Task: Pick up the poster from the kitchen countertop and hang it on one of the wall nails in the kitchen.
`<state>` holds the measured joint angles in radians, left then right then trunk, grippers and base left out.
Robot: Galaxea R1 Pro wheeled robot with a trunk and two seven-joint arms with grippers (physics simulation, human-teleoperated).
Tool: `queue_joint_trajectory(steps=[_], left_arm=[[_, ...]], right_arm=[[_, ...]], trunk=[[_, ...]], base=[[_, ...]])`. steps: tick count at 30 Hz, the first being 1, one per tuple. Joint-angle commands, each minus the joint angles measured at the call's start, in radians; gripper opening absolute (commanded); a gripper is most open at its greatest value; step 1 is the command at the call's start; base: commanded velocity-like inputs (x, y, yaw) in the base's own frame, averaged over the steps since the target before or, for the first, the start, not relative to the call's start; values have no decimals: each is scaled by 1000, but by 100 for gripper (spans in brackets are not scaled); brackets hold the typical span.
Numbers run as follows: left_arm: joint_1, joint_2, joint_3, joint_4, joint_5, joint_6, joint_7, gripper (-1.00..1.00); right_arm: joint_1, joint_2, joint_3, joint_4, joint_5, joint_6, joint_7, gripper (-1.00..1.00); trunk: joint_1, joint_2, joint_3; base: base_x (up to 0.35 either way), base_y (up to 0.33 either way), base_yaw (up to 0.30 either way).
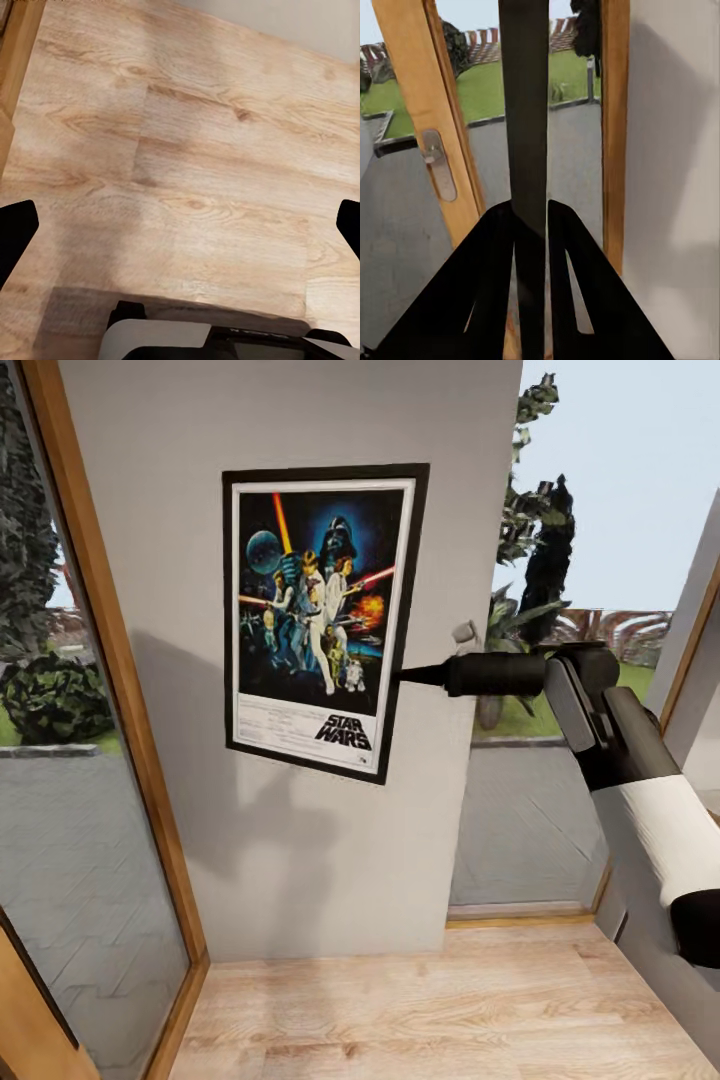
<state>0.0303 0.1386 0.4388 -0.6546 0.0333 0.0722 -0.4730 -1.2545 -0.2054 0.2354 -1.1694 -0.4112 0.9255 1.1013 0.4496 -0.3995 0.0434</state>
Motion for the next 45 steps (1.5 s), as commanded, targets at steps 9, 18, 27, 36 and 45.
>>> queue_joint_trajectory(steps=[9,18,27,36,45], left_arm=[[0,0,3,-5,4,8,-7,100],[0,1,3,-6,4,8,-7,100],[0,1,3,-8,4,8,-7,100],[0,1,3,-8,4,8,-9,100],[0,1,3,-9,4,8,-9,100]], right_arm=[[-20,0,-10,10,-37,6,5,-100],[-24,-1,-8,7,-36,6,6,-100],[-25,-2,-7,-4,-34,4,8,-100],[-43,-3,1,-22,-31,3,29,-100],[-56,-5,45,-44,-28,1,59,-100]], trunk=[[0,-1,0],[0,-1,0],[0,-1,0],[0,-1,0],[0,-1,0]], base=[[0,0,0],[0,0,0],[0,0,0],[0,0,0],[0,0,0]])
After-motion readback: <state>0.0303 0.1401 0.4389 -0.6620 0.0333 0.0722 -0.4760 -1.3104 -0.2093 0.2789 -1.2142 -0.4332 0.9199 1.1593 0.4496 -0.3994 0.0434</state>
